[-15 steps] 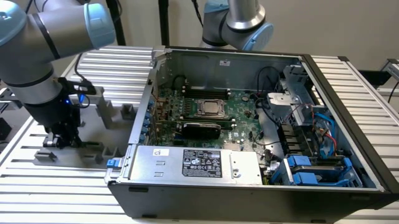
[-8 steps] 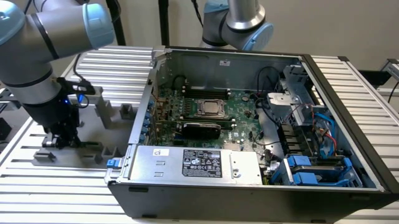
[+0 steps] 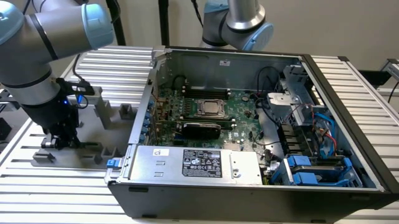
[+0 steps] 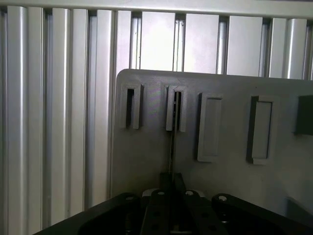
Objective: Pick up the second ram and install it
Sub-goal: 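Pick up the second ram and move it above second insertion slot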
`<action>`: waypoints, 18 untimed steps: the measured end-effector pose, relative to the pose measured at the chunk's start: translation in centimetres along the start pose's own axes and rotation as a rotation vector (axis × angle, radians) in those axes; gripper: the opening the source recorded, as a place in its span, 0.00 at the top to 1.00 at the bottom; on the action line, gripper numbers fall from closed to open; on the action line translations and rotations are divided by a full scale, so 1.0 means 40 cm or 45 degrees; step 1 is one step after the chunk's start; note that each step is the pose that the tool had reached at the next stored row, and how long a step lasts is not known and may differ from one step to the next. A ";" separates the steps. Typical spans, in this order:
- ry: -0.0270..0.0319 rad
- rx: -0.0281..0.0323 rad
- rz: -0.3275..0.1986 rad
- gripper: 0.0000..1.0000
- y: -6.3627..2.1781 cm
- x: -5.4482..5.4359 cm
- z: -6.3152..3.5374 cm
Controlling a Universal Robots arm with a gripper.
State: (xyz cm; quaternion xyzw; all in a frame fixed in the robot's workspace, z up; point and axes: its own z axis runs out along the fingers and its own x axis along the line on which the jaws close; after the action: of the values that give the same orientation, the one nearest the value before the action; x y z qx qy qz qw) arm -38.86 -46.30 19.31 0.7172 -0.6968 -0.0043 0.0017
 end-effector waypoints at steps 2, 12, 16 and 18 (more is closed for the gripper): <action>-0.0001 0.0001 0.000 0.86 0.000 0.000 0.000; -0.0001 0.0001 0.015 0.86 0.000 0.000 0.000; -0.0002 0.0001 0.026 0.86 0.000 0.000 0.000; -0.0003 0.0002 0.026 0.86 0.000 0.000 -0.001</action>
State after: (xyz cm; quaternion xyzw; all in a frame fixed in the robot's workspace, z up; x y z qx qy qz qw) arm -38.87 -46.30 19.36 0.7100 -0.7041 -0.0043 0.0017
